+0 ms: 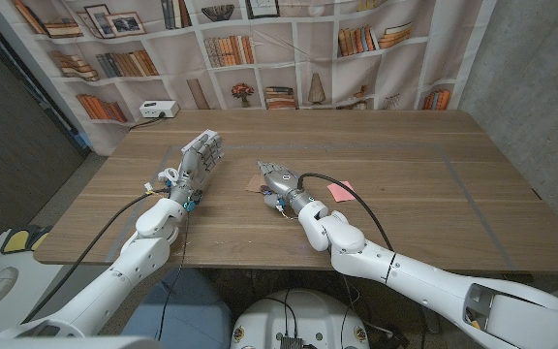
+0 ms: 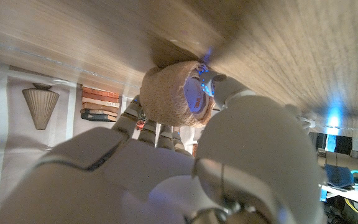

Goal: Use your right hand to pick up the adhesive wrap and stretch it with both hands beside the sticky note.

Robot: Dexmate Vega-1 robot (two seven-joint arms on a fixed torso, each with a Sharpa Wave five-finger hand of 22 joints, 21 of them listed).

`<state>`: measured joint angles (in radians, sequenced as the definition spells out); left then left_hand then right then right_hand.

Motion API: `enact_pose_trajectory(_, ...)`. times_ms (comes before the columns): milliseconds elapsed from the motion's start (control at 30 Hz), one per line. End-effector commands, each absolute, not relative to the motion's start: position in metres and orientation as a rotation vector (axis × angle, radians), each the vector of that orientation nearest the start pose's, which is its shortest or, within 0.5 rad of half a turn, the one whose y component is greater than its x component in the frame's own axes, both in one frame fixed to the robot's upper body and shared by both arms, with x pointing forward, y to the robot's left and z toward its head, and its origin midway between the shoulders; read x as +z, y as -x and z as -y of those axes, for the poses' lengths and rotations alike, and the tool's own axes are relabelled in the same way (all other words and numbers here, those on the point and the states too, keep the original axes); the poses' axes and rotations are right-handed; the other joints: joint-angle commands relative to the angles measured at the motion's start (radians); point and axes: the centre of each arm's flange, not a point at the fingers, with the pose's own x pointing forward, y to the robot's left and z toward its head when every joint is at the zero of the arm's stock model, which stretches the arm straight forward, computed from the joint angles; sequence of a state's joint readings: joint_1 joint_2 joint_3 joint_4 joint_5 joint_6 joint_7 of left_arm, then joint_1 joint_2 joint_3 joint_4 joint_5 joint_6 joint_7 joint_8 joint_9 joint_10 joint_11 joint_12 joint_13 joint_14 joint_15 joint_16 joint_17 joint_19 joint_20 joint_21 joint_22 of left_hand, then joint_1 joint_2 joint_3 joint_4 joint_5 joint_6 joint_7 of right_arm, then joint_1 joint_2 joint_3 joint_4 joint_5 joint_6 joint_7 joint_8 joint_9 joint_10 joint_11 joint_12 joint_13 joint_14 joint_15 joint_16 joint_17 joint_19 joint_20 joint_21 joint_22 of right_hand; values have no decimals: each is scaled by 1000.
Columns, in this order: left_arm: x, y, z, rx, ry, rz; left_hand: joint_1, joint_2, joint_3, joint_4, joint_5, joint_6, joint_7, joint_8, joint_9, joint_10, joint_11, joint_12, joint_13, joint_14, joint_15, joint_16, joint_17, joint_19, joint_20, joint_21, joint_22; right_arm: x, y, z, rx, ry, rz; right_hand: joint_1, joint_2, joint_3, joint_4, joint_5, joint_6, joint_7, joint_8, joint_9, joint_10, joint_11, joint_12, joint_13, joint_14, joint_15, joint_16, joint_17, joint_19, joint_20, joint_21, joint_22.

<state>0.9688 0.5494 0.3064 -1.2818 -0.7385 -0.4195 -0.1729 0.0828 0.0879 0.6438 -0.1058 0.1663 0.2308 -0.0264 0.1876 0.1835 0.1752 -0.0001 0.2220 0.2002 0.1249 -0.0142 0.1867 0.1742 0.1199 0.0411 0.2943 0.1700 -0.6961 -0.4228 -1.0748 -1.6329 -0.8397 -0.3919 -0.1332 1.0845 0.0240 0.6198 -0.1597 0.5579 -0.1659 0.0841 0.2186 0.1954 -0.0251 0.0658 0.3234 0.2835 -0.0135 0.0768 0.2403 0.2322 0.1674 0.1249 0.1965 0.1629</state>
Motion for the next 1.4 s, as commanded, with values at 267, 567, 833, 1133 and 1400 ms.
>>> enact_pose_trajectory(267, -74, -631, -323, -262, 82, 617, -1, 7, 3, 3, 5, 10, 3, 7, 2, 10, -1, 3, 3, 5, -1, 0, 3, 10, -4, -7, 5, -96, -575, -5, 173, 1511, 759, -10, -3, 6, 7, 26, 11, 13, 1, 0, 4, 10, 3, 1, -17, 31, -14, 1, -5, 23, -9, 0)
enact_pose_trajectory(567, -71, -632, -320, -268, 79, 618, -1, 6, 3, 3, 5, 14, 2, 8, 2, 15, 1, 4, 3, 9, -1, 1, 3, 12, -4, -10, 5, -94, -575, 0, 186, 1481, 754, -31, -14, 5, 11, 50, 50, 18, 10, 0, 25, 15, 10, -3, -15, 39, -18, 0, -10, 28, -13, 0)
enact_pose_trajectory(833, -70, -634, -318, -270, 77, 618, -1, 6, 3, 3, 5, 16, 1, 8, 2, 17, 1, 4, 3, 11, -2, 2, 3, 15, -5, -13, 5, -95, -576, 3, 196, 1469, 755, -44, -12, 13, 12, 81, 80, 17, 14, 0, 41, 6, 15, -6, -12, 34, -19, 0, -11, 30, -14, 0)
enact_pose_trajectory(1133, -72, -633, -317, -263, 80, 619, -1, 5, 3, 3, 5, 18, 0, 8, 2, 18, 0, 4, 3, 13, -4, 2, 3, 17, -5, -15, 5, -95, -576, 5, 201, 1457, 764, -48, 10, 41, 8, 130, 132, -2, 22, -1, 85, -16, 26, -16, -2, 23, -20, 1, -4, 23, -12, 0)
enact_pose_trajectory(1400, -75, -631, -316, -256, 82, 619, -1, 5, 3, 3, 5, 19, 0, 7, 2, 19, 0, 4, 3, 12, -4, 1, 3, 18, -4, -18, 5, -96, -577, 5, 205, 1459, 779, -25, 67, 116, -10, 184, 164, -25, 10, -1, 118, -46, 27, -31, 127, -64, 14, 2, 30, 20, -8, 0)
